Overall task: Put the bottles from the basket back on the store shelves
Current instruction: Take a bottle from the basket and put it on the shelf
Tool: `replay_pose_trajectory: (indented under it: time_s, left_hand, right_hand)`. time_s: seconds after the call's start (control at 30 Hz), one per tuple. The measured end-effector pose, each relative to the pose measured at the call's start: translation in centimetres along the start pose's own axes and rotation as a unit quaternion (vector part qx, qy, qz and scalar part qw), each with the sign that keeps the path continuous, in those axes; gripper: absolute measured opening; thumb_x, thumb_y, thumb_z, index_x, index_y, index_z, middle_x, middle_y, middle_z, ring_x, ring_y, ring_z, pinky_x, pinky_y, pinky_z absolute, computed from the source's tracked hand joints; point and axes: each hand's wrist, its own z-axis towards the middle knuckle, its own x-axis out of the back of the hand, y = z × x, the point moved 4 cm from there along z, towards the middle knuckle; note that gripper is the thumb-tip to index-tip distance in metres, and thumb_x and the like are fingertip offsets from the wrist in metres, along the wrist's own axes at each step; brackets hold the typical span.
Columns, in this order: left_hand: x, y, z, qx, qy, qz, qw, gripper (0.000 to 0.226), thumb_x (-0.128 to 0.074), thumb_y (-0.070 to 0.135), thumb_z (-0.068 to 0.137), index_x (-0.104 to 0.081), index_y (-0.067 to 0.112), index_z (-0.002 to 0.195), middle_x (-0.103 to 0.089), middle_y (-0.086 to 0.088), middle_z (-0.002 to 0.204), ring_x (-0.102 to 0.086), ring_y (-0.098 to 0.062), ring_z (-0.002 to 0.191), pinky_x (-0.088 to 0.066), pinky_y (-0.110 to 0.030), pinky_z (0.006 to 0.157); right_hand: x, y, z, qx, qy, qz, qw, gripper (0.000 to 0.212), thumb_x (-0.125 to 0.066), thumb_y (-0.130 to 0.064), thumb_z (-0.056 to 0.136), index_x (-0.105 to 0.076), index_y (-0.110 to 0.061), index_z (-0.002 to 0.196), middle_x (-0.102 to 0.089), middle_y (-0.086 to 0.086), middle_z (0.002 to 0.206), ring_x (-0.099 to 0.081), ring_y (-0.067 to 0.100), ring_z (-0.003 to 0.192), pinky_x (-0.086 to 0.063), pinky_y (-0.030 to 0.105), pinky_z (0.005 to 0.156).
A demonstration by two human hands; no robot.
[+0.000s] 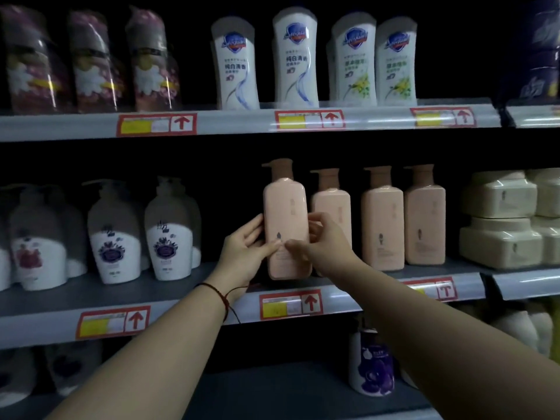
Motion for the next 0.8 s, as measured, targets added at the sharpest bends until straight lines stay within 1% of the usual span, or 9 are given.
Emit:
replay_pose_trajectory:
  time_s: [0.1, 0.2, 0.33, 0.4, 0.47, 0.57, 0.6, 0.67, 0.8]
  left_hand:
    - [0.3, -1.4, 0.5, -0.002, 0.005, 0.028, 1.000, 0.076, -0.070, -0.005, 0.078, -0.037, 0.014, 0.144, -0.043, -0.006, 0.147, -0.045, -0.018, 0.132, -0.039, -0.040, 0.110]
    - [0.1, -2.4, 0.7, -0.008, 0.009, 0.067, 0.998, 0.076, -0.070, -0.003, 0.079, -0.036, 0.014, 0.145, -0.043, -0.005, 0.147, -0.044, -0.017, 0.133, -0.038, -0.040, 0.111]
    - [-0.4, -2.8, 1.3, -0.019, 0.024, 0.092, 0.995, 0.073, -0.069, -0.004, 0.080, -0.037, 0.008, 0.144, -0.044, -0.010, 0.146, -0.046, -0.020, 0.131, -0.039, -0.033, 0.109]
    - [-0.3, -2.9, 1.0, -0.018, 0.030, 0.107, 0.994, 0.073, -0.070, -0.004, 0.079, -0.037, 0.007, 0.143, -0.045, -0.012, 0.145, -0.046, -0.021, 0.131, -0.039, -0.032, 0.109]
    - [-0.3, -2.8, -0.1, -0.027, 0.025, 0.160, 0.986, 0.072, -0.069, -0.003, 0.081, -0.037, 0.010, 0.144, -0.044, -0.009, 0.146, -0.045, -0.020, 0.132, -0.037, -0.029, 0.109]
    - [0.2, -2.3, -3.1, -0.095, 0.032, 0.279, 0.955, 0.068, -0.069, 0.005, 0.083, -0.039, 0.017, 0.143, -0.044, -0.003, 0.146, -0.042, -0.016, 0.135, -0.034, -0.028, 0.113]
    - [0.6, -2.0, -4.6, -0.114, 0.030, 0.307, 0.944, 0.066, -0.069, 0.009, 0.083, -0.042, 0.017, 0.142, -0.046, -0.001, 0.144, -0.042, -0.014, 0.133, -0.032, -0.023, 0.112]
    - [1.9, -1.8, -7.7, -0.132, 0.020, 0.376, 0.917, 0.058, -0.068, 0.018, 0.085, -0.047, 0.020, 0.139, -0.050, 0.002, 0.140, -0.045, -0.013, 0.129, -0.032, -0.016, 0.105]
    - [6.2, -3.8, -14.7, -0.096, 0.011, 0.509, 0.855, 0.043, -0.064, 0.036, 0.085, -0.059, 0.023, 0.126, -0.060, 0.004, 0.126, -0.052, -0.019, 0.119, -0.043, -0.030, 0.099]
  right_hand:
    - [-0.5, 1.2, 0.7, 0.002, -0.012, -0.088, 0.996, 0.058, -0.078, -0.014, 0.074, -0.039, -0.019, 0.118, -0.058, 0.006, 0.126, -0.056, 0.021, 0.116, -0.046, 0.046, 0.102]
    - [-0.8, 2.3, 0.7, 0.010, 0.010, -0.149, 0.989, 0.063, -0.075, -0.019, 0.078, -0.036, -0.019, 0.127, -0.058, 0.005, 0.127, -0.055, 0.022, 0.118, -0.044, 0.044, 0.103]
    - [-1.3, 2.2, 0.1, 0.047, 0.059, -0.242, 0.967, 0.063, -0.067, -0.023, 0.084, -0.036, -0.014, 0.139, -0.058, 0.010, 0.127, -0.054, 0.027, 0.114, -0.042, 0.033, 0.093]
    - [-1.6, 2.0, -0.5, 0.051, 0.078, -0.272, 0.958, 0.069, -0.066, -0.022, 0.086, -0.031, -0.012, 0.144, -0.053, 0.013, 0.131, -0.051, 0.030, 0.116, -0.040, 0.031, 0.092]
    - [-1.9, 1.8, -1.5, 0.046, 0.092, -0.259, 0.960, 0.072, -0.064, -0.017, 0.086, -0.026, -0.012, 0.147, -0.041, 0.014, 0.139, -0.046, 0.030, 0.122, -0.037, 0.032, 0.099]
    - [-2.2, 1.2, -4.0, 0.070, 0.120, -0.234, 0.962, 0.059, -0.060, -0.014, 0.089, -0.034, -0.010, 0.142, -0.037, 0.012, 0.139, -0.043, 0.028, 0.123, -0.036, 0.031, 0.100]
    - [-2.5, 1.1, -5.1, 0.083, 0.114, -0.239, 0.961, 0.055, -0.060, -0.013, 0.089, -0.038, -0.009, 0.139, -0.038, 0.012, 0.138, -0.043, 0.027, 0.123, -0.036, 0.030, 0.100]
    - [-3.6, 1.1, -7.7, 0.114, 0.073, -0.269, 0.954, 0.048, -0.059, -0.009, 0.088, -0.044, -0.008, 0.134, -0.042, 0.012, 0.134, -0.044, 0.028, 0.121, -0.034, 0.026, 0.098]
    - [-7.3, 3.3, -14.5, 0.128, -0.054, -0.347, 0.927, 0.044, -0.062, -0.013, 0.086, -0.049, -0.004, 0.127, -0.048, 0.016, 0.127, -0.045, 0.033, 0.117, -0.035, 0.034, 0.098]
